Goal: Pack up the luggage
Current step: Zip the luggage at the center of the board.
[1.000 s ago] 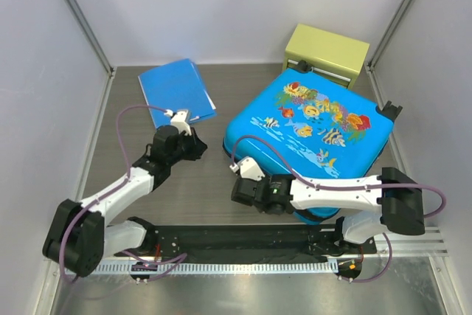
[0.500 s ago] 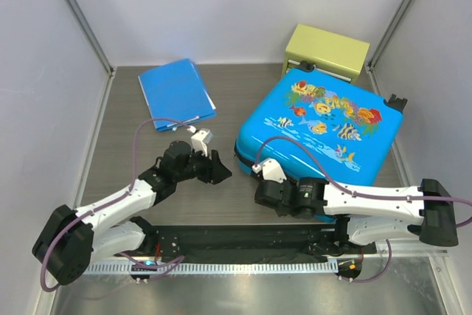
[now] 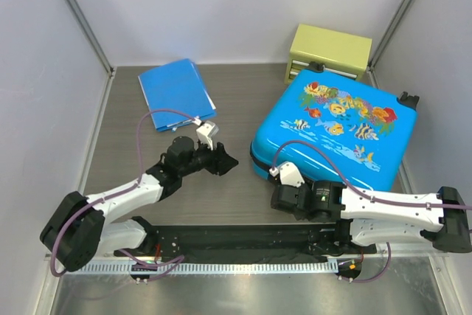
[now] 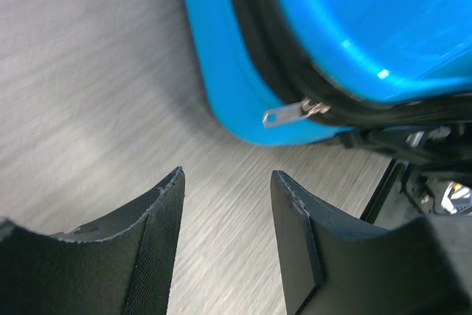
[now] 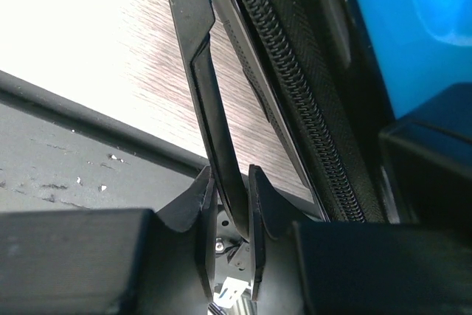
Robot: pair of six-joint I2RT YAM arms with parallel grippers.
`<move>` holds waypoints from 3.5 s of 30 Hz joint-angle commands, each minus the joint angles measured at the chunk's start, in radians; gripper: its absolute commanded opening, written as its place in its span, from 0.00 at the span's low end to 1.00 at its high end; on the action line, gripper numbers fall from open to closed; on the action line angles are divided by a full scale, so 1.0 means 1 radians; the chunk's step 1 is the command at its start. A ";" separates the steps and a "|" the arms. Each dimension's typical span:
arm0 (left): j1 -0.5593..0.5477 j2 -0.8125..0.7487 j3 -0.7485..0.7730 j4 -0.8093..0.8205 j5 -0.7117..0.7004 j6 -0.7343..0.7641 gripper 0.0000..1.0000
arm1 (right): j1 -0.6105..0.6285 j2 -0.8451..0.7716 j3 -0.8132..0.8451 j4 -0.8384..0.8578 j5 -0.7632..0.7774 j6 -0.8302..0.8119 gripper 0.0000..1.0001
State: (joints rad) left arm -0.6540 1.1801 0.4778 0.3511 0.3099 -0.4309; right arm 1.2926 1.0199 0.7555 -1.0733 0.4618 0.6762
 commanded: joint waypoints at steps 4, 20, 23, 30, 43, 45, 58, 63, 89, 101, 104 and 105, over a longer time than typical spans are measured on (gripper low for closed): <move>-0.056 0.010 0.035 0.213 -0.031 0.031 0.51 | -0.076 -0.057 0.013 -0.105 -0.143 0.533 0.02; -0.153 0.185 0.064 0.428 -0.025 0.009 0.49 | -0.076 -0.090 0.030 -0.100 -0.163 0.599 0.01; -0.168 0.211 0.074 0.442 -0.040 0.007 0.49 | -0.076 -0.070 0.034 -0.085 -0.169 0.586 0.01; -0.173 0.265 0.085 0.479 -0.048 0.006 0.49 | -0.076 -0.060 0.048 -0.077 -0.172 0.574 0.01; -0.173 0.375 0.163 0.503 -0.042 0.009 0.45 | -0.076 -0.115 0.019 -0.077 -0.192 0.592 0.01; -0.173 0.388 0.173 0.506 -0.032 0.009 0.45 | -0.076 -0.118 0.018 -0.076 -0.195 0.592 0.01; -0.173 0.420 0.199 0.523 -0.034 -0.003 0.01 | -0.076 -0.107 0.019 -0.073 -0.210 0.579 0.01; -0.173 0.420 0.211 0.523 -0.054 -0.008 0.00 | -0.076 -0.087 0.024 -0.074 -0.221 0.562 0.01; -0.078 0.461 0.340 0.338 -0.195 -0.034 0.00 | -0.058 -0.078 0.004 -0.067 -0.288 0.511 0.01; -0.068 0.581 0.499 0.282 -0.109 0.021 0.00 | -0.039 -0.063 -0.005 -0.047 -0.299 0.516 0.01; -0.065 0.621 0.550 0.262 -0.095 0.030 0.00 | -0.033 -0.058 -0.012 -0.036 -0.305 0.522 0.01; -0.065 0.631 0.561 0.259 -0.091 0.029 0.00 | -0.027 -0.055 -0.008 -0.034 -0.304 0.523 0.01</move>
State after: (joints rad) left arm -0.7509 1.7771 0.9520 0.5888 0.2661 -0.4385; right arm 1.2545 0.9695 0.7403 -1.1629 0.4858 0.8200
